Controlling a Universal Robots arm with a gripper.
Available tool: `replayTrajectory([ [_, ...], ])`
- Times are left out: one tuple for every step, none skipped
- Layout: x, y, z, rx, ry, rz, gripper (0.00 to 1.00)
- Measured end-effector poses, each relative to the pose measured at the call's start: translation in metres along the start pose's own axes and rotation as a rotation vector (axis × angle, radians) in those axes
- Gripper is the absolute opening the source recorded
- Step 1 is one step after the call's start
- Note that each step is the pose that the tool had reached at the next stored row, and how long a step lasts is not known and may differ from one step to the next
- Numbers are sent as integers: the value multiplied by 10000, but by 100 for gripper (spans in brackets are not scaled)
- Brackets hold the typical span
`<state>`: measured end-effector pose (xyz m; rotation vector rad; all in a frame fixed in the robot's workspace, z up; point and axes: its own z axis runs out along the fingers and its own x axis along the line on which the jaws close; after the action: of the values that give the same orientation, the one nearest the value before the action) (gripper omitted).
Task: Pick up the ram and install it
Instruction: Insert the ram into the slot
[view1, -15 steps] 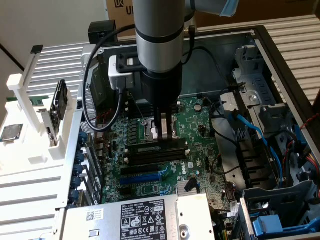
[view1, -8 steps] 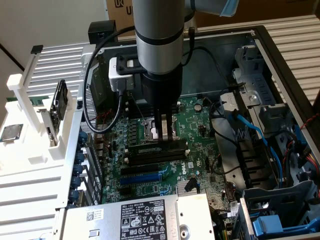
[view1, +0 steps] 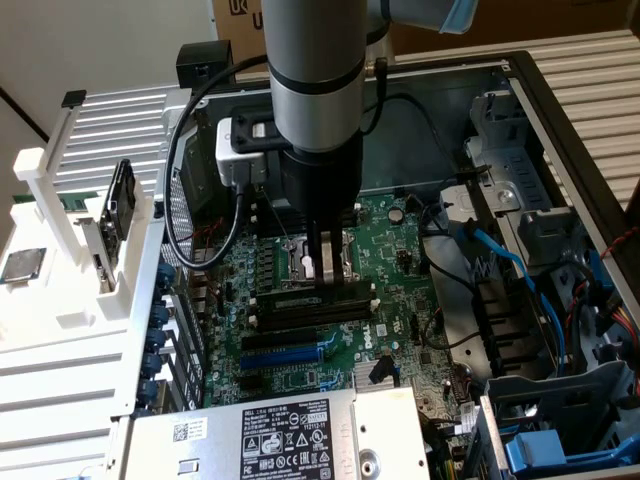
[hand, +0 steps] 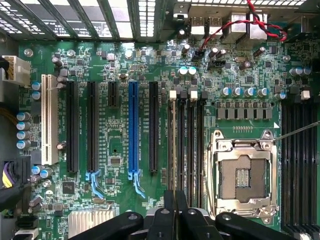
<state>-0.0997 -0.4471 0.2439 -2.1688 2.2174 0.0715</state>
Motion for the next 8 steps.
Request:
replayTrajectory([
  [0, 1, 2, 0, 0, 0, 12],
  [-2, 2, 4, 0, 0, 0, 12],
  [-4, 4, 7, 1, -2, 0, 12],
  [-6, 5, 8, 1, -2, -2, 12],
  [-7, 5, 9, 0, -1, -5, 12],
  [-7, 5, 10, -2, 1, -10, 12],
  [-7, 6, 12, -1, 1, -14, 12],
  [-9, 7, 16, 0, -1, -18, 12],
])
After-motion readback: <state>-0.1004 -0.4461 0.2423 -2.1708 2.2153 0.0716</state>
